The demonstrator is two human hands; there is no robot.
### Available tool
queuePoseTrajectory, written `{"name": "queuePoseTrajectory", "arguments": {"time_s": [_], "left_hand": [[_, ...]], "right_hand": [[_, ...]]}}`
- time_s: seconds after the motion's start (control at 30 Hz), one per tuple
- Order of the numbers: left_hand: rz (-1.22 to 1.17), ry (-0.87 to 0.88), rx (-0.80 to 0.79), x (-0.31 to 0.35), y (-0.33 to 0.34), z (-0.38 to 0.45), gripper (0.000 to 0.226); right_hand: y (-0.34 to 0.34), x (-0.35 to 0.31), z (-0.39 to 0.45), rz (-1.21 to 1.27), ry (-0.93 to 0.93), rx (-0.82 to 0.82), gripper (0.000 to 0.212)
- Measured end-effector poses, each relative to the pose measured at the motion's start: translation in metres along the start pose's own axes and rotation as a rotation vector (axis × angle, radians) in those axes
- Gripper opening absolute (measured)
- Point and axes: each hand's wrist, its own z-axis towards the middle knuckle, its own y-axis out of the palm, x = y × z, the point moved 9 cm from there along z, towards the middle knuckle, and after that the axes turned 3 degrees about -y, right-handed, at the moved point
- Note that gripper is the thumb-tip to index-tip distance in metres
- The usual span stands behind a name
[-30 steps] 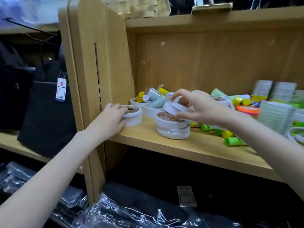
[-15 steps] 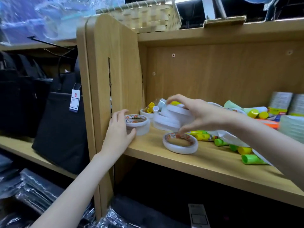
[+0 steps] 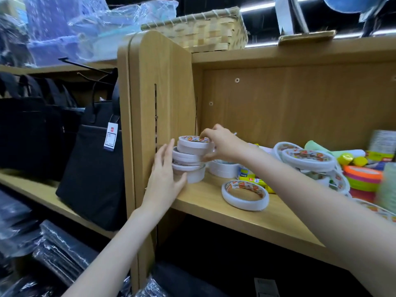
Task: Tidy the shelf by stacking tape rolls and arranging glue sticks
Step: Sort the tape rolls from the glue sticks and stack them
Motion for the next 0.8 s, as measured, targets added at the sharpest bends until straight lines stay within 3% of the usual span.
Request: {"name": "queuePoseTrajectory", "arguments": {"time_s": [0.13, 0.33, 0.4, 0.47, 0.53, 0.67, 0.8], "left_hand": [[0.022, 0.012, 0.004, 0.002, 0.0, -0.001, 0.085], [0.232, 0.169, 0.061, 0.018, -0.003, 0.001, 0.082], [0.269, 0.187, 0.061, 0.023, 0.001, 0.006, 0.076], [0.303, 0.183, 0.041, 0.026, 0.009, 0.012, 0.071], [0.323, 0.174, 0.01, 0.024, 0.015, 0.019, 0.071], [0.358, 0.235, 0.041, 0.02, 0.013, 0.026, 0.073], [0.244, 0.205, 0.046, 0.016, 0.008, 0.027, 0.082]], "right_hand": [[0.0, -0.006, -0.003, 0.164, -0.03, 0.129, 0.041], [-0.035, 0.01, -0.047, 0.227, -0.038, 0.132, 0.042], [-0.034, 0.018, -0.074, 0.162, -0.001, -0.083, 0.034], [-0.007, 0.015, -0.109, 0.104, 0.022, -0.453, 0.035], [0.012, 0.01, -0.13, 0.043, -0.043, -0.592, 0.03], [-0.009, 0.012, -0.119, 0.16, -0.102, -0.416, 0.007], [-0.058, 0.015, -0.086, 0.432, -0.086, -0.084, 0.002]]}}
